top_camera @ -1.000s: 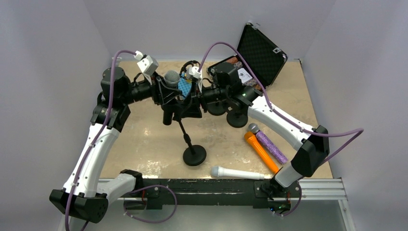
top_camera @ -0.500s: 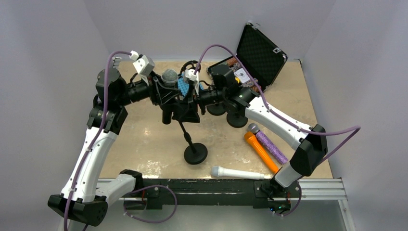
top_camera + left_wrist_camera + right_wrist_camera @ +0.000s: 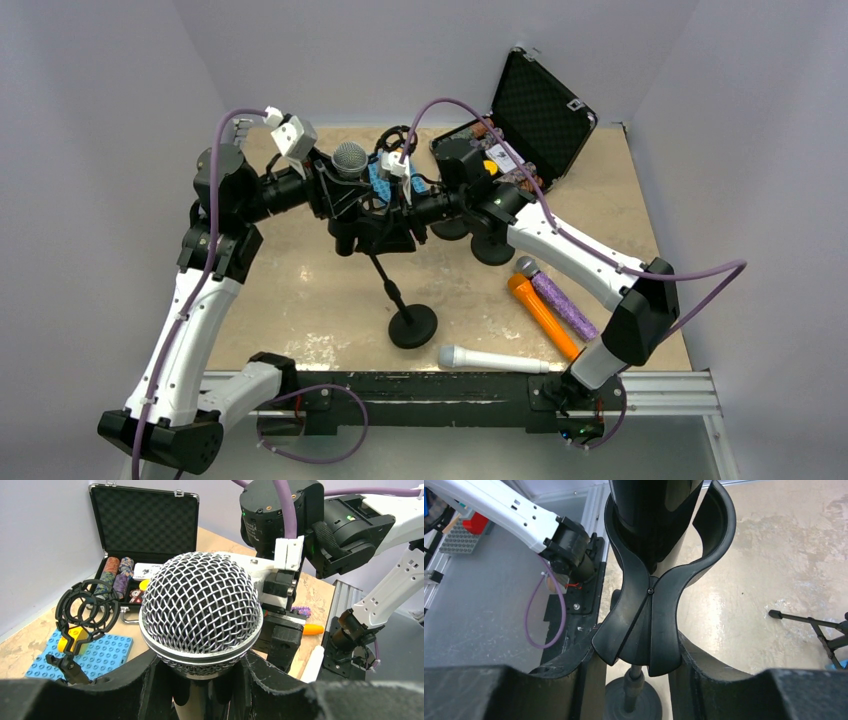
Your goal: Remove the microphone from the stand
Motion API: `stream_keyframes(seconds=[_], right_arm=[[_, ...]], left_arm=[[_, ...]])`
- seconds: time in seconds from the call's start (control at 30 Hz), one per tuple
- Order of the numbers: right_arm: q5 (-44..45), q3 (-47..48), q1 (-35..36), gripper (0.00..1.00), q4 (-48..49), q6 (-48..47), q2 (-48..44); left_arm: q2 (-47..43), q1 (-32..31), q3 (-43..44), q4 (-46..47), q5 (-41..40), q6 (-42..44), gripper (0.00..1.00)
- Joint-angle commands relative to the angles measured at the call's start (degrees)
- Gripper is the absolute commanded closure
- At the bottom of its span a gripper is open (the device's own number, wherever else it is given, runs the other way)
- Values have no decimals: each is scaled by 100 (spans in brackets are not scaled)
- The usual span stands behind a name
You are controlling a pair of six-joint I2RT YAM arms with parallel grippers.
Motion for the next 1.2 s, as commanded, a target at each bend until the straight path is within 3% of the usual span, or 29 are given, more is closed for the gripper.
stream_keyframes(seconds=[0.0,0.1,0.23,0.4,0.53,0.67,0.7,0.87,1.03,1.17], right_arm=[[-88,-36,-26,100,349,-342,-28],[-263,-154,-46,100,860,-404,-68],[-371,-837,-115,100,2451,170,-307],[-317,-1468,-131,100,3672,422,-519],[-278,-1572,-139,100,4031,414,-561],[-401,-1550,-140,98,3675,-83,-548],[-433,-1568,-140,93,3527,-226,-543],[-416,-1582,-140,45,2692,-474,-679],[-274,-1575,-140,19,2282,-318,-1094],[-28,-1637,-140,11,2173,34,-1484]], left_arm=[[-20,-23,386,184,186,18,100],[48,-23,744,55,148,117,100],[205,-23,1414,-177,176,216,100],[497,-23,2387,-845,235,502,100],[646,-23,2929,-1145,182,685,100],[694,-23,3181,-1202,0,809,100],[698,-23,3230,-1206,-33,841,100],[778,-14,3699,-1377,-181,1142,100],[894,-14,4124,-1553,-295,1413,100],[956,-14,4168,-1494,-296,1376,100]])
